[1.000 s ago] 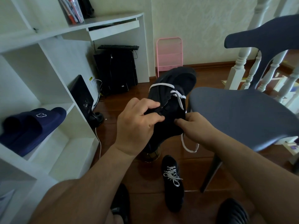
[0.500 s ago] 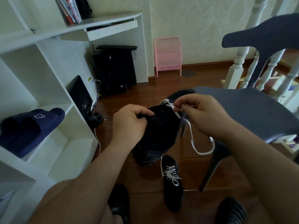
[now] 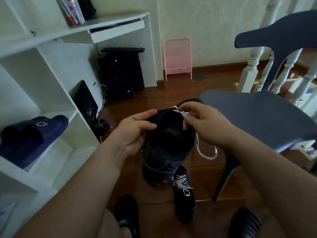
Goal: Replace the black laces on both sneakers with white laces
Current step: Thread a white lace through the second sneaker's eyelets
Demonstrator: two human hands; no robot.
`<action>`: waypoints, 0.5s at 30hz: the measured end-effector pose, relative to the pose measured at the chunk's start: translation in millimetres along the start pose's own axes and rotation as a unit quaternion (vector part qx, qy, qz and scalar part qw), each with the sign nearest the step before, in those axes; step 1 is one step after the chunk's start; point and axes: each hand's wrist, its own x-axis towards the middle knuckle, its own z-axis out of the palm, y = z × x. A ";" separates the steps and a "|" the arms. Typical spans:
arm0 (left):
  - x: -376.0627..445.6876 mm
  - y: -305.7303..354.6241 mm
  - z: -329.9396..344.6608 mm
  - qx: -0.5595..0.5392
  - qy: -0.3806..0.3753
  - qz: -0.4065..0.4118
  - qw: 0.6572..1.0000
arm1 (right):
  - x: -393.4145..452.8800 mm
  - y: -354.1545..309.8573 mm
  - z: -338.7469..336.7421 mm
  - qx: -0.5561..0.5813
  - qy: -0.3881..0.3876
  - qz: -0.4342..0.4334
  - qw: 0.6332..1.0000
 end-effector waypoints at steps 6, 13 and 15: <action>1.3 -0.5 -0.1 -0.076 -0.016 -0.075 0.994 | -2.5 -10.9 -7.0 0.107 0.081 -0.009 0.991; 5.2 -8.0 4.4 -0.051 -0.046 -0.104 0.992 | -0.3 -11.2 -14.0 -0.043 0.064 -0.011 0.997; 4.6 -12.5 8.8 -0.021 -0.047 -0.094 0.994 | 1.2 -11.0 -11.9 -0.112 0.032 -0.009 0.993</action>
